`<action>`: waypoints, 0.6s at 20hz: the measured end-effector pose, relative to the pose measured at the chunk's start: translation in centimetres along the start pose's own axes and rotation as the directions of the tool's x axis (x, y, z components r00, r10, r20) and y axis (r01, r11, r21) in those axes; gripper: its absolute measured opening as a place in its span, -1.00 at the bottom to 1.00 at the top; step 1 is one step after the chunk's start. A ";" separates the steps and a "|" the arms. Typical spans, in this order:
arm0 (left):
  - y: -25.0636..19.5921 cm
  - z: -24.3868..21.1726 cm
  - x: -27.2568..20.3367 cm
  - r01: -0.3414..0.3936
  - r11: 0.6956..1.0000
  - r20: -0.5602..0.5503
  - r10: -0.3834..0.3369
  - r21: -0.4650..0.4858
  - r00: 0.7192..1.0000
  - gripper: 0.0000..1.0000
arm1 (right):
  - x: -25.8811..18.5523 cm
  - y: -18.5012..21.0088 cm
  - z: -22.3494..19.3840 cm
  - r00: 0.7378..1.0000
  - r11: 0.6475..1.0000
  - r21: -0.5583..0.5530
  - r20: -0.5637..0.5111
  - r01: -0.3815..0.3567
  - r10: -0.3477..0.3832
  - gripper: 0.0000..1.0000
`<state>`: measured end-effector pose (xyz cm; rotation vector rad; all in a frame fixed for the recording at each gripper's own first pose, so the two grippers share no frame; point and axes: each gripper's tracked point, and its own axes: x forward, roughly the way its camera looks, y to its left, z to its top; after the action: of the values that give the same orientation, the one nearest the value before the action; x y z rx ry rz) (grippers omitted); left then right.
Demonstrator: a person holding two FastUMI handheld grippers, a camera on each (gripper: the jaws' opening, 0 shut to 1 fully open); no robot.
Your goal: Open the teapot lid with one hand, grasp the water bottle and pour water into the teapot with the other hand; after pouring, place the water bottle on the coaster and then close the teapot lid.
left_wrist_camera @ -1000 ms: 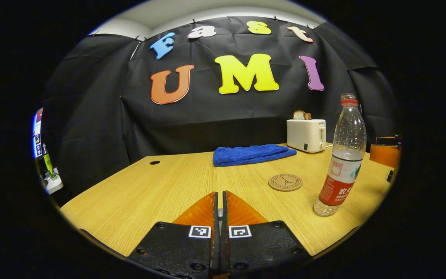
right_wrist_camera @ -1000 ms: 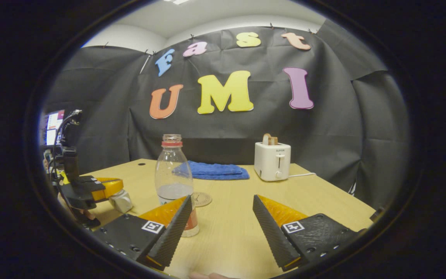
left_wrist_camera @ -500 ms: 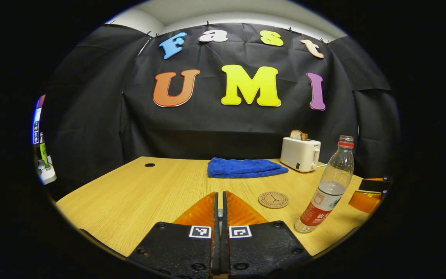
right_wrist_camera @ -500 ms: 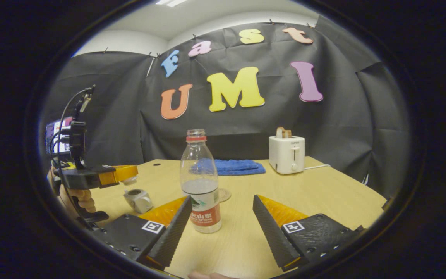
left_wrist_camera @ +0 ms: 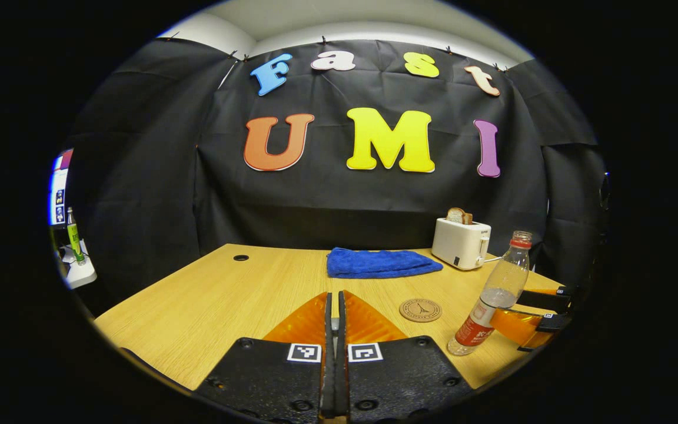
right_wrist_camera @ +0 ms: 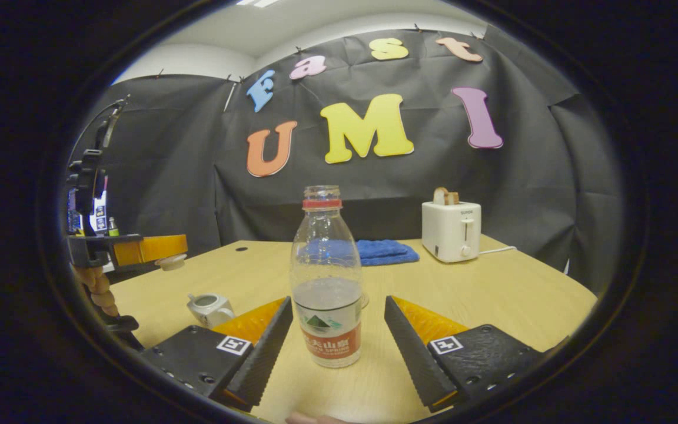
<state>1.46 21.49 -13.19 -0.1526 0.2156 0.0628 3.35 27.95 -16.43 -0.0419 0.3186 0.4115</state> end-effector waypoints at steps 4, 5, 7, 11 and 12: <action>0.9 -1.5 -0.9 -0.001 1.000 -0.044 0.002 0.005 0.999 -0.94 | 1.4 0.7 0.2 1.000 0.999 -0.032 -0.001 0.025 -0.025 0.90; 1.0 -1.7 -1.1 0.004 1.000 -0.046 -0.004 0.006 0.999 -0.95 | 1.5 0.8 0.2 0.999 0.999 -0.042 0.003 0.033 -0.033 0.89; 1.2 -2.4 -1.4 0.009 1.000 -0.058 -0.009 0.006 0.998 -0.95 | 2.2 0.7 0.2 0.998 0.997 -0.059 0.001 0.059 -0.059 0.83; 2.0 -2.6 -2.0 0.012 1.000 -0.058 -0.011 0.004 0.998 -0.95 | 2.6 0.6 -0.4 0.994 0.992 -0.072 -0.016 0.107 -0.108 0.72; 2.2 -2.5 -2.3 0.013 1.000 -0.054 -0.013 0.000 0.998 -0.95 | 2.6 0.8 -0.4 0.993 0.991 -0.077 -0.015 0.113 -0.114 0.61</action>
<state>-1.44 23.19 -15.40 -0.1553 0.2685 0.0453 5.17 29.68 -17.59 -0.1383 0.3180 0.3103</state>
